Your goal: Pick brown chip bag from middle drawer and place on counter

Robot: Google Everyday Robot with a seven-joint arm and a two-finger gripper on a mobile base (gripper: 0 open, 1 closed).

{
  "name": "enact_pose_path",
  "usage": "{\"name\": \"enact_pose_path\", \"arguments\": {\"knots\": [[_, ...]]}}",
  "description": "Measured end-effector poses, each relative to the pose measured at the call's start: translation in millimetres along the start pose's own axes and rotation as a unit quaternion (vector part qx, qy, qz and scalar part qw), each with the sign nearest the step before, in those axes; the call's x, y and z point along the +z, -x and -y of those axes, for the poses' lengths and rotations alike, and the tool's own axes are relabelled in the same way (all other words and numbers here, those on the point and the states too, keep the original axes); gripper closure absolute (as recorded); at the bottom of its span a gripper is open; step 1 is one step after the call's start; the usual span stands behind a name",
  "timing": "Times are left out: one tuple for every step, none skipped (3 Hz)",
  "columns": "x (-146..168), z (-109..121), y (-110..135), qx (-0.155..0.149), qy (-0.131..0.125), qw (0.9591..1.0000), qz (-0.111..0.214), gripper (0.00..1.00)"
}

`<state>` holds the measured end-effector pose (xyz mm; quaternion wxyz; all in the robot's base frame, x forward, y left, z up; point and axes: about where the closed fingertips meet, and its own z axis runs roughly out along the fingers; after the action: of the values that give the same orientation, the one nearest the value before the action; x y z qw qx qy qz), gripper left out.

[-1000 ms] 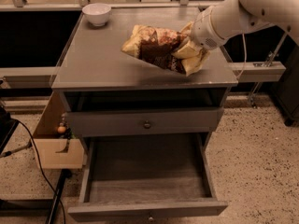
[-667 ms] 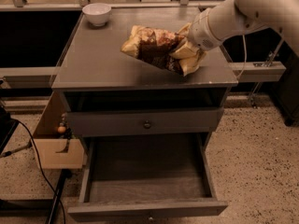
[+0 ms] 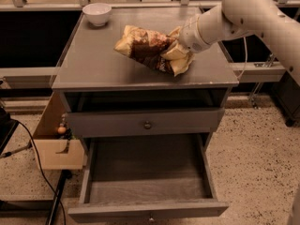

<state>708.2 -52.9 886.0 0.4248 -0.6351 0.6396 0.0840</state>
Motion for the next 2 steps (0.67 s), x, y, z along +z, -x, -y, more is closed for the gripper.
{"name": "enact_pose_path", "arguments": {"knots": [[11.0, 0.0, -2.5, -0.002, 0.005, 1.0, 0.0, 1.0], [11.0, 0.0, -2.5, -0.002, 0.005, 1.0, 0.0, 0.82]]}}
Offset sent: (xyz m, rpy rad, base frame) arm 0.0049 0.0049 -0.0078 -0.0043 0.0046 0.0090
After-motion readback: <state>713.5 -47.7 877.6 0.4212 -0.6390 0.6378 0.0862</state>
